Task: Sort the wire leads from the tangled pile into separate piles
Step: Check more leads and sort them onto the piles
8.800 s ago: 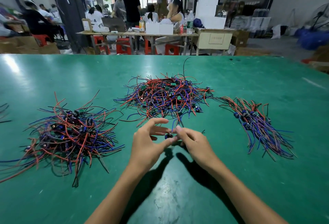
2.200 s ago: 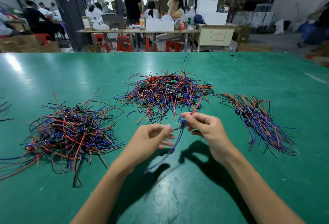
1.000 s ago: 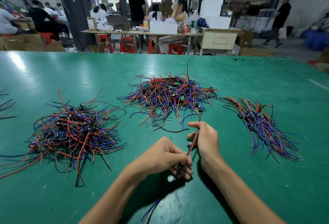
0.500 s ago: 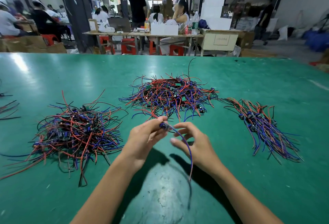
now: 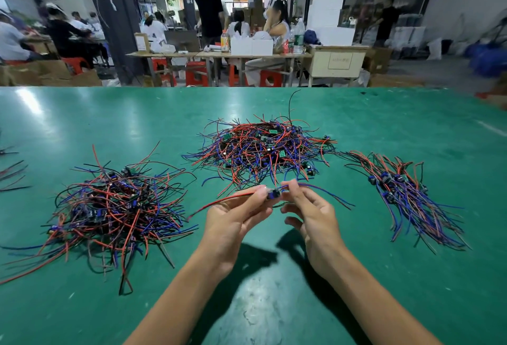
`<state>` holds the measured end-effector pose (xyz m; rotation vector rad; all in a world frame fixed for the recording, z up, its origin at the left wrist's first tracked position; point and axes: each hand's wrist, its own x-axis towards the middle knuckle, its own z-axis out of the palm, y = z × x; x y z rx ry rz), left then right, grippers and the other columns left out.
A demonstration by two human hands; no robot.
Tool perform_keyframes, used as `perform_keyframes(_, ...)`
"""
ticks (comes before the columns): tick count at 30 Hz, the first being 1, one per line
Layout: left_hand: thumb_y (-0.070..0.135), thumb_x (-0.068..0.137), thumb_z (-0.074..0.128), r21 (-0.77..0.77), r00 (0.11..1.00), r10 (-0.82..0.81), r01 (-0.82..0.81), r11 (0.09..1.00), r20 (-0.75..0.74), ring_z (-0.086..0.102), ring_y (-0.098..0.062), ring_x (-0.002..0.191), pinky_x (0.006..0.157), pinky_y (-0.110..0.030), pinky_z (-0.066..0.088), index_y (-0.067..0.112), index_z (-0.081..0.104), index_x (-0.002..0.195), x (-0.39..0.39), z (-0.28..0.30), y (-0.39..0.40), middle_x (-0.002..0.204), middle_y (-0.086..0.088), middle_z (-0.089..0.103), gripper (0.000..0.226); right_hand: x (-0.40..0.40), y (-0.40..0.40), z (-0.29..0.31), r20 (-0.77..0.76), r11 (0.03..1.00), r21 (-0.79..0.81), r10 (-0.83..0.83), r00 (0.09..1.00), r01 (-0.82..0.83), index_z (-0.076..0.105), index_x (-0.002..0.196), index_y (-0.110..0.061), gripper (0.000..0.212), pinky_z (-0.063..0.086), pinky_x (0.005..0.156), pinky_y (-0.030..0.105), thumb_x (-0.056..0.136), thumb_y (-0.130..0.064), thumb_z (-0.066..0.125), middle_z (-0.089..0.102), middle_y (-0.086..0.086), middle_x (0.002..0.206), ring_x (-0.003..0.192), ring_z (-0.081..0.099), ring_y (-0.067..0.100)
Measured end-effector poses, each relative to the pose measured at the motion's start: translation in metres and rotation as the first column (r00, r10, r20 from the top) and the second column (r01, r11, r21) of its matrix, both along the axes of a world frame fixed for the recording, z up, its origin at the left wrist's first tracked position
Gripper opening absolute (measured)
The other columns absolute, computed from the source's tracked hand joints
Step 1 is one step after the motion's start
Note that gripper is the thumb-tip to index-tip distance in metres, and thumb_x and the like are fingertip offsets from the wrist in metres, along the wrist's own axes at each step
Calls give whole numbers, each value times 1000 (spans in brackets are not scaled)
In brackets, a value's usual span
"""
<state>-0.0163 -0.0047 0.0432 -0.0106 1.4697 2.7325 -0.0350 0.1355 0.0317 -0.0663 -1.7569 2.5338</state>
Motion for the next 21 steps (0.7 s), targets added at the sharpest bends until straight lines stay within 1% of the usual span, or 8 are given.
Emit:
perform_keyframes(3, 18, 72, 85, -289, 973, -4, -64, 955, -229, 75, -20, 91, 77, -24, 57, 17, 80, 98, 2, -3, 3, 97, -10, 78, 26, -3, 10, 5, 70, 989, -132, 78, 994, -68, 72, 82, -21, 26, 46, 59, 18, 76, -46, 73, 72, -3, 81, 61, 61, 6)
perform_keyframes(5, 18, 78, 85, -601, 874, -47, -293, 744, -484, 73, -14, 89, 78, -19, 54, 26, 77, 109, -1, -10, 0, 102, 4, 76, 33, -5, 19, 9, 102, 970, -209, 149, 984, -125, 72, 77, -25, 20, 47, 63, 20, 77, -45, 73, 69, -7, 79, 63, 61, 3)
perform_keyframes(7, 18, 87, 78, -697, 744, -126, -535, 478, -657, 68, -13, 89, 80, -17, 49, 26, 71, 121, -5, -16, -3, 110, 9, 69, 36, -7, 27, 12, 110, 944, -277, 217, 970, -180, 75, 71, -27, 17, 48, 64, 19, 76, -43, 73, 68, -9, 76, 65, 62, 2)
perform_keyframes(9, 17, 94, 70, -711, 749, -88, -577, 401, -657, 66, -12, 87, 80, -20, 49, 24, 68, 123, -7, -19, -4, 111, 9, 67, 30, -6, 31, 15, 92, 935, -266, 264, 960, -232, 76, 70, -28, 17, 49, 68, 21, 72, -45, 74, 69, -9, 79, 69, 62, 3)
perform_keyframes(11, 23, 98, 63, -719, 880, 23, -402, 568, -474, 70, -13, 83, 79, -26, 53, 21, 72, 116, -6, -15, -3, 103, 6, 74, 20, -6, 31, 14, 37, 956, -119, 275, 961, -269, 76, 72, -26, 20, 46, 70, 23, 74, -46, 74, 68, -10, 79, 70, 60, 3)
perform_keyframes(14, 38, 96, 55, -542, 983, -134, 46, 839, -124, 75, -26, 80, 74, -30, 59, 11, 76, 106, -3, -6, 1, 94, -9, 78, 36, -5, 22, 7, -126, 943, 276, 228, 966, -186, 75, 72, -23, 20, 44, 71, 21, 83, -40, 75, 67, -10, 75, 71, 59, 4)
perform_keyframes(18, 30, 100, 55, -501, 970, -236, 173, 848, -64, 75, -29, 82, 81, -34, 59, 1, 75, 107, 2, -5, 2, 99, -18, 76, 35, -11, 14, -7, -342, 839, 521, 33, 939, 160, 74, 64, -30, 21, 48, 69, 22, 84, -33, 80, 70, -13, 76, 73, 63, 8)
perform_keyframes(21, 19, 102, 53, -509, 976, -205, 138, 849, -77, 73, -26, 76, 76, -32, 58, 0, 73, 109, 0, -5, 1, 98, -19, 76, 28, -10, 13, -13, -295, 837, 521, -7, 956, 167, 80, 76, -28, 17, 48, 74, 20, 80, -44, 79, 72, -10, 84, 79, 63, 9)
